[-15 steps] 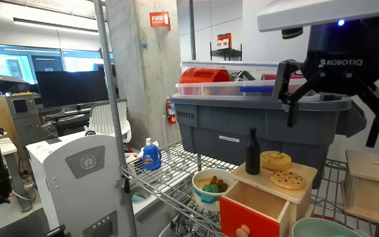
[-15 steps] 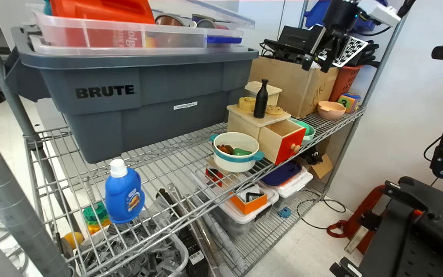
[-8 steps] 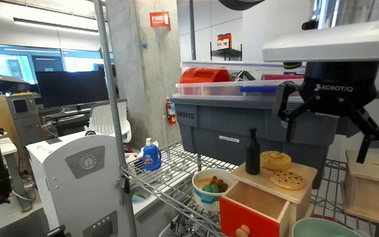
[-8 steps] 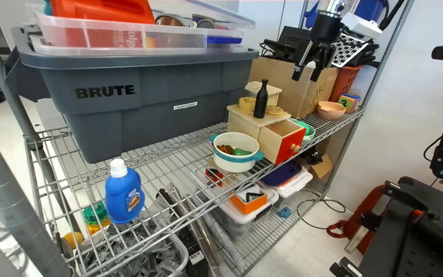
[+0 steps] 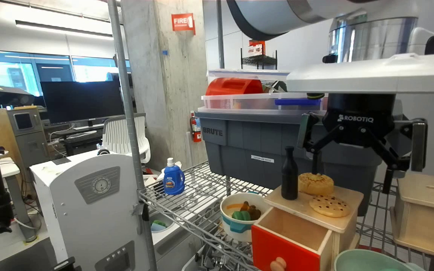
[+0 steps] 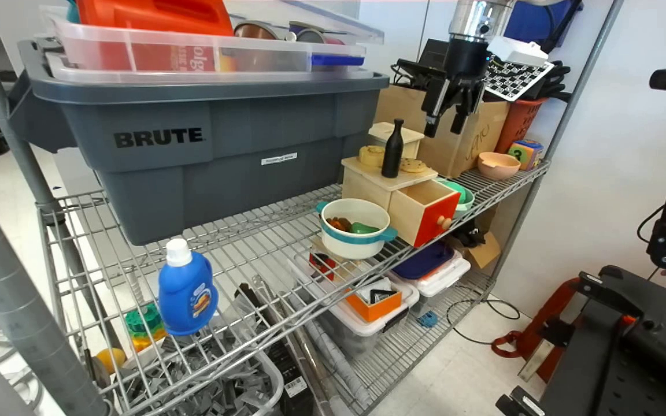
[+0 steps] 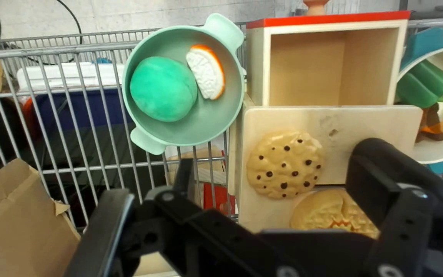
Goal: Put the cookie in the drawer
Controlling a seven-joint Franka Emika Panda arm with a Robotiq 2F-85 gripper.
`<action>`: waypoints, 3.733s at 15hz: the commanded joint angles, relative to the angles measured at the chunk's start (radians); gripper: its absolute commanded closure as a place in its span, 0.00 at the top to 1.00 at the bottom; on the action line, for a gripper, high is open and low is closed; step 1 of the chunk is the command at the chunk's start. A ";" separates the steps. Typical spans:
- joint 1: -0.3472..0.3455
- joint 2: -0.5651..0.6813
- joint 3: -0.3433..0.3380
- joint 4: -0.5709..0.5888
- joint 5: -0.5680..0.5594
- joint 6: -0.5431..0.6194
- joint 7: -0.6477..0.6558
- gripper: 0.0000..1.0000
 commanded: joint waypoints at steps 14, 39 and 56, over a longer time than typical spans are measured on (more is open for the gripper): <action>0.016 0.135 0.013 0.200 -0.061 -0.094 0.024 1.00; 0.026 0.269 0.030 0.308 -0.066 -0.106 0.022 1.00; 0.021 0.274 0.032 0.327 -0.063 -0.125 0.017 1.00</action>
